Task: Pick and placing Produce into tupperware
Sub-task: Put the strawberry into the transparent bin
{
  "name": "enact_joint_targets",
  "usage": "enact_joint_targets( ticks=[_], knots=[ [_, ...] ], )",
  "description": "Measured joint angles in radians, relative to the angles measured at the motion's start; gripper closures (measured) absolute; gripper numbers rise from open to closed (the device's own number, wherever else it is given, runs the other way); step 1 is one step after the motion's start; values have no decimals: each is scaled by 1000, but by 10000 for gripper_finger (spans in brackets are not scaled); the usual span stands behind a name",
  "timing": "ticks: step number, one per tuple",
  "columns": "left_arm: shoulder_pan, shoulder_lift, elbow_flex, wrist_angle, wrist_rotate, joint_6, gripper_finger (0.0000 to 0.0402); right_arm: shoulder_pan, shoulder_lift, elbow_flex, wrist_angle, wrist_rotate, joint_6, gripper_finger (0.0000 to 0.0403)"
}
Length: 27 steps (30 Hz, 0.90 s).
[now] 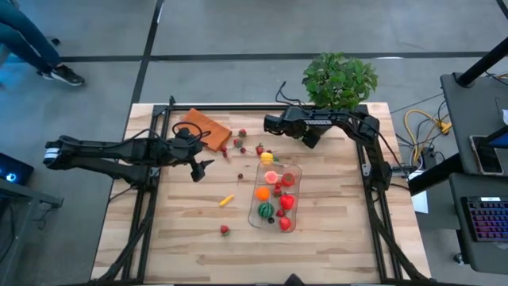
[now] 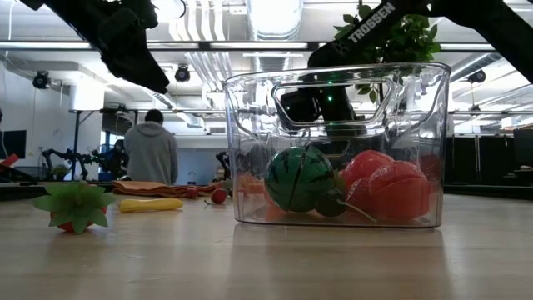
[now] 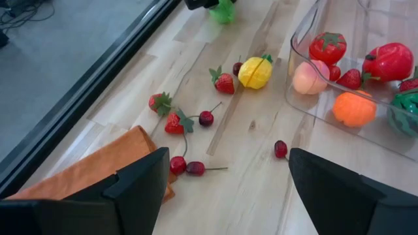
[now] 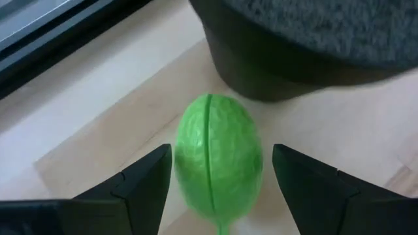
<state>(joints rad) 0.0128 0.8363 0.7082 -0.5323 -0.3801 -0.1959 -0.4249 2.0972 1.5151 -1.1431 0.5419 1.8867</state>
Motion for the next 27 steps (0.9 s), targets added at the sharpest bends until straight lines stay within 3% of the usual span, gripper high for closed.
enact_joint_targets(
  ticks=[20, 27],
  knots=[
    [0, 6, 0, 0, -21, -2, 103, -19, 0, -63, 86, -26, 24, 145],
    [0, 5, 0, 0, -20, -3, 103, -19, -2, -63, 88, -28, 23, 183]
  ],
)
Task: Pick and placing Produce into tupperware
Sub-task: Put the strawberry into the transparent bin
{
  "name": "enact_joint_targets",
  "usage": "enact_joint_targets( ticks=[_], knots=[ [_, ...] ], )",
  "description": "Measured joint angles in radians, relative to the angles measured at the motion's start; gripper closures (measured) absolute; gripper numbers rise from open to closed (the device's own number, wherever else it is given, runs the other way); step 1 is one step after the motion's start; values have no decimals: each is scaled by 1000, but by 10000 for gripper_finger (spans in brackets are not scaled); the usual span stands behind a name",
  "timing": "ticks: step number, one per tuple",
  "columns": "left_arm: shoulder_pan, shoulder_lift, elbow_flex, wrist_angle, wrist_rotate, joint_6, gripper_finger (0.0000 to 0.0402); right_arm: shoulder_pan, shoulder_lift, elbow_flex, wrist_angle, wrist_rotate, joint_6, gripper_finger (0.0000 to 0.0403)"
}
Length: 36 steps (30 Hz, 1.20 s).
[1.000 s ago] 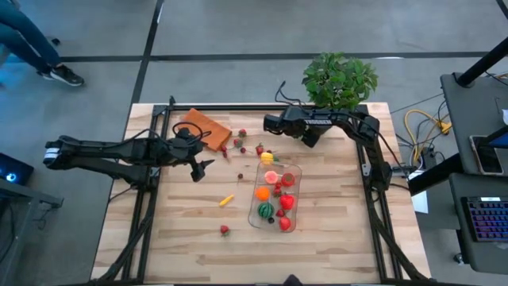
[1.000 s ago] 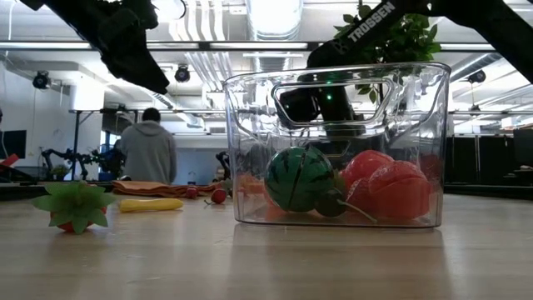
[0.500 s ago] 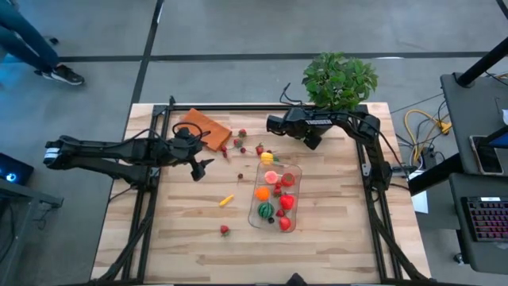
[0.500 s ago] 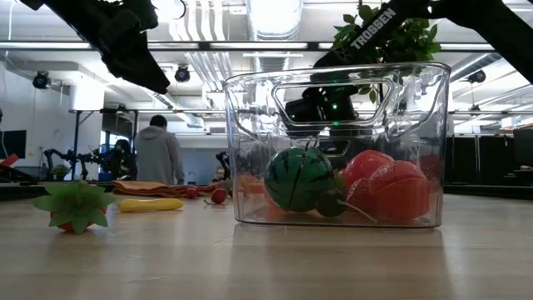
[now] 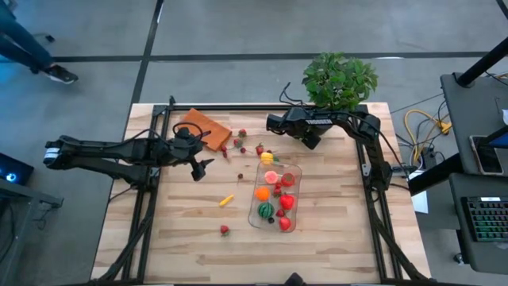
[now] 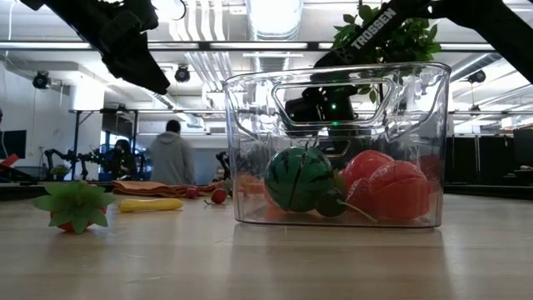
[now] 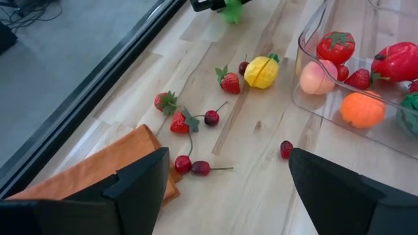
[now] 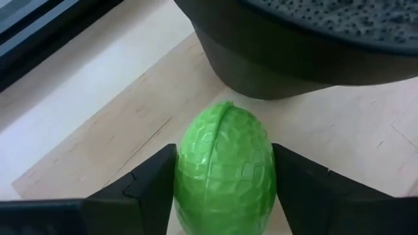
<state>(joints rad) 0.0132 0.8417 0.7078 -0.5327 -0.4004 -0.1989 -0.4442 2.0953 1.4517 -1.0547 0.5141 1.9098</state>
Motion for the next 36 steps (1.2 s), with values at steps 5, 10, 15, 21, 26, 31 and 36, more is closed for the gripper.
enact_joint_targets(
  ticks=[5, 10, 15, 21, 26, 31, 36],
  knots=[
    [0, 0, 0, 0, 0, 0, 103, 1, -1, 1, 6, -15, 0, 191],
    [0, 0, 0, 0, 0, 0, 103, 1, -2, 30, 15, -70, -17, 166],
    [0, 0, 0, 0, 0, 1, 103, 21, -23, 74, 15, -63, -35, 163],
    [0, 0, 0, 0, 1, 1, 103, 92, -71, 128, 7, 22, -45, 181],
    [0, 1, -1, -1, 1, 5, 103, 190, -131, 185, 3, 86, -132, 180],
    [0, -1, -1, -1, 1, 3, 103, 337, -215, 260, -27, 161, -240, 174],
    [0, -3, -1, -2, 2, -3, 103, 514, -278, 335, -140, 168, -321, 173]
  ],
)
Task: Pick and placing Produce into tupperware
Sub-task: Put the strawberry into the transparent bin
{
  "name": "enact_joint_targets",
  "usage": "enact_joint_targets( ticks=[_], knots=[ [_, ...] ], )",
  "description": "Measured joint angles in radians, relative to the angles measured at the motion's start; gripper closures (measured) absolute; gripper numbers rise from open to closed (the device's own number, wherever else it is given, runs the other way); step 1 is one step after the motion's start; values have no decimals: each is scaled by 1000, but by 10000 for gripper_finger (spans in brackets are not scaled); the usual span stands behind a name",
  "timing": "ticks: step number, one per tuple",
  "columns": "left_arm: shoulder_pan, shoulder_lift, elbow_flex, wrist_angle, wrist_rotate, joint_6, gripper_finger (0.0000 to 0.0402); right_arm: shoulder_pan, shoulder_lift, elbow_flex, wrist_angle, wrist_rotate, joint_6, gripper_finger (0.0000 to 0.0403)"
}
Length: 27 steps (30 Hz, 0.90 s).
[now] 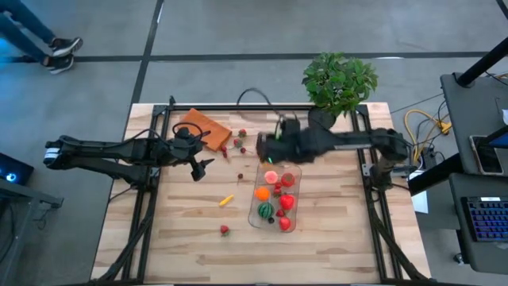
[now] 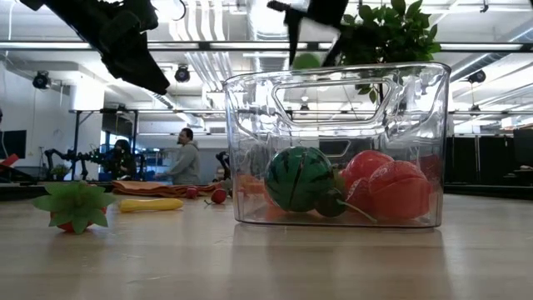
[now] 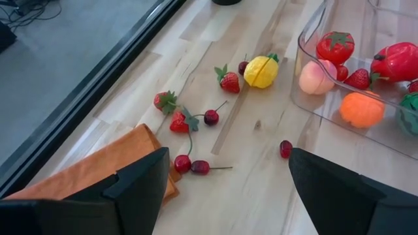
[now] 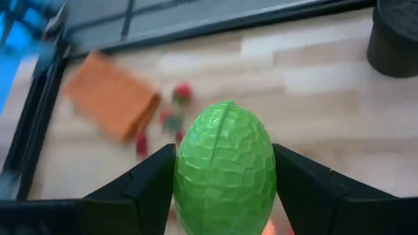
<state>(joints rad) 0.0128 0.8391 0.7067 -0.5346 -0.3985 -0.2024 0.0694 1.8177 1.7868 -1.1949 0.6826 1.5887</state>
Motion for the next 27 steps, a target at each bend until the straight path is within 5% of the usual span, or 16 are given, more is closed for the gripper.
enact_joint_targets(
  ticks=[12, 18, 27],
  knots=[
    [0, -4, 0, 2, 135, -109, 103, 375, -7, -14, -97, -46, 311, 172],
    [0, -4, 0, 2, 212, -286, 103, 403, -6, -113, -32, -93, 355, 172],
    [0, -4, 0, 1, 291, -317, 103, 382, -5, -202, 127, -105, 235, 171]
  ],
)
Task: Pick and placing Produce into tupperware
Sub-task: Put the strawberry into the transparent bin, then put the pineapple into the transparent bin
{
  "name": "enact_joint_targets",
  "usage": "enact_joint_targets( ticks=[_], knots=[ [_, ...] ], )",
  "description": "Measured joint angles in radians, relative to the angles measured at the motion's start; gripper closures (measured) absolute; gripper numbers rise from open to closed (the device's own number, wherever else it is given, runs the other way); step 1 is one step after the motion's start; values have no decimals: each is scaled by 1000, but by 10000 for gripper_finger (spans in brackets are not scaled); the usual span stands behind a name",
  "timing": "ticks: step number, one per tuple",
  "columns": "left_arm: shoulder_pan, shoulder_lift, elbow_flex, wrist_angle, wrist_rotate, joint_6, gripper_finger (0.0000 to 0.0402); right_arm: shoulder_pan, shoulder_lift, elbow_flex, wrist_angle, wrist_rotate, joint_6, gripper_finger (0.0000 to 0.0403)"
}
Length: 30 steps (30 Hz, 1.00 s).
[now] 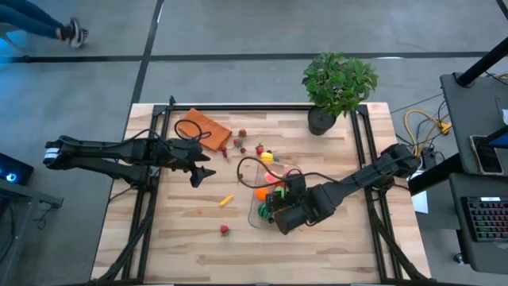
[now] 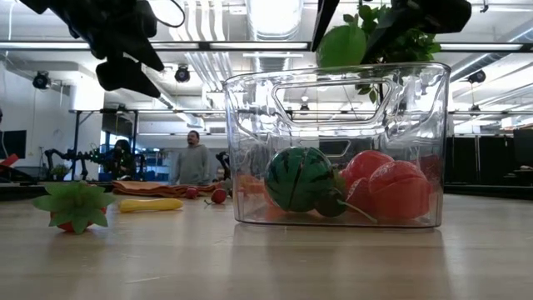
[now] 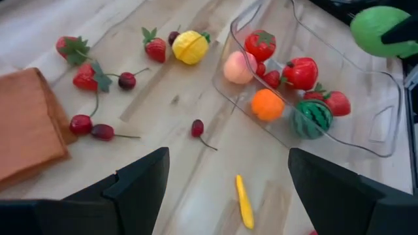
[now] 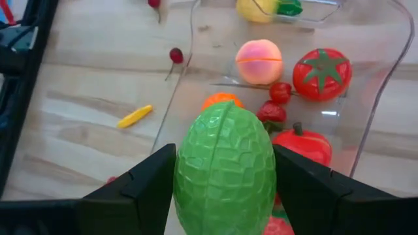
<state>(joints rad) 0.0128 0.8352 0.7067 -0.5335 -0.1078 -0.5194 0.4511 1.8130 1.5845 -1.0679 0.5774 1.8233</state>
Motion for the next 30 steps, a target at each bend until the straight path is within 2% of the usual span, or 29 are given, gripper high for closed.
enact_joint_targets(
  ticks=[3, 17, 23, 25, 30],
  knots=[
    [0, 0, 0, 0, 11, -1, 103, -5, 3, -1, 0, 3, -29, 161],
    [0, 53, 0, 2, 12, 0, 103, -18, 3, -1, -1, 14, -43, 65],
    [0, 108, 0, 22, 33, 2, 103, -18, 3, 20, -20, 140, -10, 63],
    [0, 124, 0, 46, 56, 41, 103, -18, 2, 36, -34, 182, -24, 67],
    [-1, 160, 10, 129, 108, 268, 103, -23, -4, 96, -92, 254, -89, 74]
  ],
)
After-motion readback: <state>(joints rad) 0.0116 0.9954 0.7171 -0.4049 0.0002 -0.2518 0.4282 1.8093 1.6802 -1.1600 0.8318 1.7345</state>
